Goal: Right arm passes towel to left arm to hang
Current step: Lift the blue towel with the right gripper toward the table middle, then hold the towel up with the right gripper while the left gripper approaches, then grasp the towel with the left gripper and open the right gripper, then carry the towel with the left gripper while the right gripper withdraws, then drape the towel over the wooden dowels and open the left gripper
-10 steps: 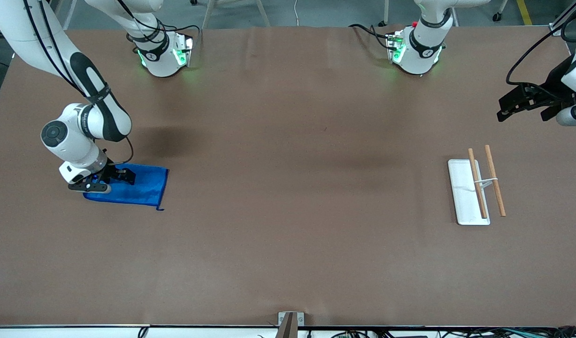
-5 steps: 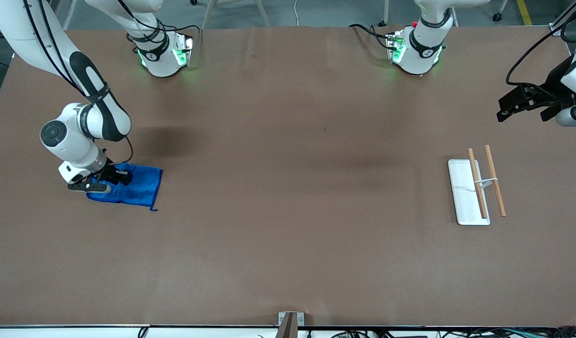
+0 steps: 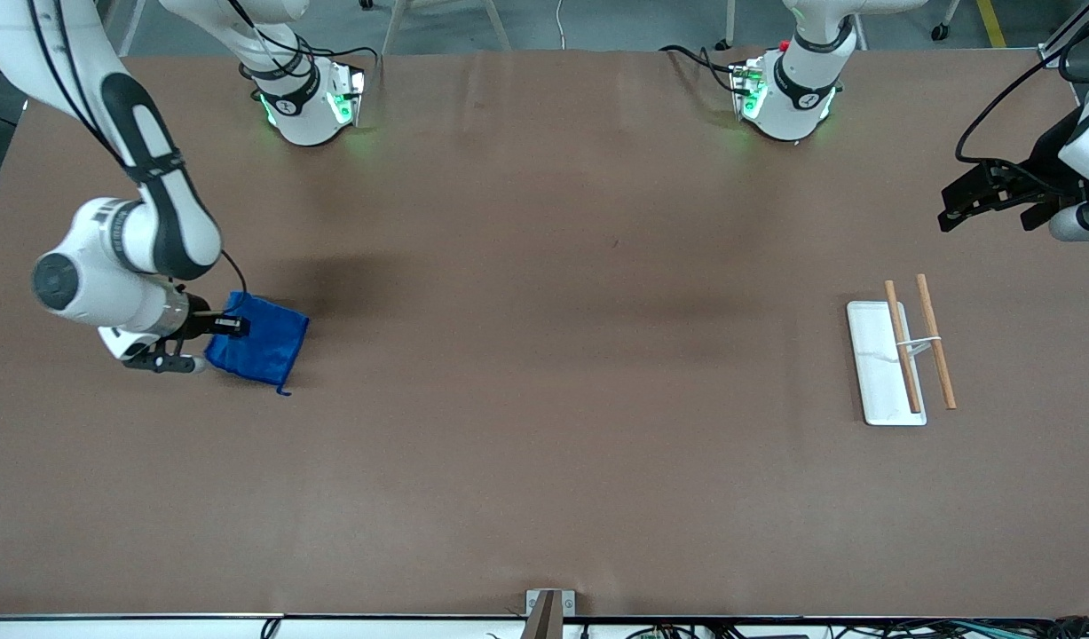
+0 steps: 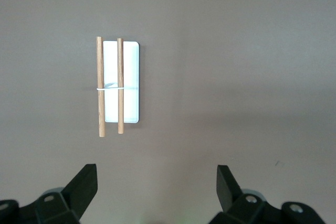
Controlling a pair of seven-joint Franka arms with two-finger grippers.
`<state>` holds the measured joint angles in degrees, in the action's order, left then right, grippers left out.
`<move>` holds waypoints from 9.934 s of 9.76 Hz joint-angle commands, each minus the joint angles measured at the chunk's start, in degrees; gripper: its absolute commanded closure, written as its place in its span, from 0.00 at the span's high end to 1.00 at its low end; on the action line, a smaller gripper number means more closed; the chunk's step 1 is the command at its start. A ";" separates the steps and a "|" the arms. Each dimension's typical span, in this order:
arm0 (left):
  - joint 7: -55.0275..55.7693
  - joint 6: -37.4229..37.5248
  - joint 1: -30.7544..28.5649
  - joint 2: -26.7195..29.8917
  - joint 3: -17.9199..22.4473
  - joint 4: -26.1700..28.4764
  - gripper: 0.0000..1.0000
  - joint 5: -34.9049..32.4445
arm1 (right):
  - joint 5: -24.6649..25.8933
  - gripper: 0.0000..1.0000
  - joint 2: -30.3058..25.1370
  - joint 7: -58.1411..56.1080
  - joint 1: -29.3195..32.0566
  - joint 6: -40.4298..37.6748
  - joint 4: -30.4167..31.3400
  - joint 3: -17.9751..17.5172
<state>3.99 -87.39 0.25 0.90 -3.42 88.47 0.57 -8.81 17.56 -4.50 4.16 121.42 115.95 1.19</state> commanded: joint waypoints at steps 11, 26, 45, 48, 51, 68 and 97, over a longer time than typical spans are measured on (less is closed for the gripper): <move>0.23 -0.51 0.63 -1.43 -0.27 1.79 1.00 3.10 | -44.83 0.01 5.02 14.79 -3.88 18.29 -16.72 -44.32; -29.17 7.63 -8.84 -4.21 -0.10 28.41 0.97 57.24 | -99.01 0.01 17.86 -15.70 -15.67 21.84 -28.41 -48.48; -56.37 7.93 -9.22 -8.89 -5.11 48.91 0.18 97.86 | -103.60 0.01 18.21 -17.56 -18.30 22.37 -30.87 -48.56; -56.29 7.84 -9.22 -8.89 -5.02 48.55 0.08 97.87 | -105.00 0.02 18.12 -17.74 -18.31 22.37 -30.87 -48.48; -55.24 7.06 -9.13 -8.98 -4.93 47.50 0.05 97.69 | -103.70 0.64 17.25 -18.26 -17.69 22.72 -30.17 -48.22; -22.90 -6.92 -7.98 -12.41 -5.11 14.20 0.00 38.58 | -9.42 1.00 -1.46 -17.47 -8.55 20.05 -3.00 -1.49; -17.35 -16.77 -18.03 -19.30 -5.28 -2.09 1.00 -2.24 | 11.54 1.00 -18.53 9.95 -3.54 -29.92 -28.50 4.61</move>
<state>-13.47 -103.80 -20.35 -22.35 -9.17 82.57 -1.59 2.24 -0.16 5.83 0.42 91.00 86.49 5.94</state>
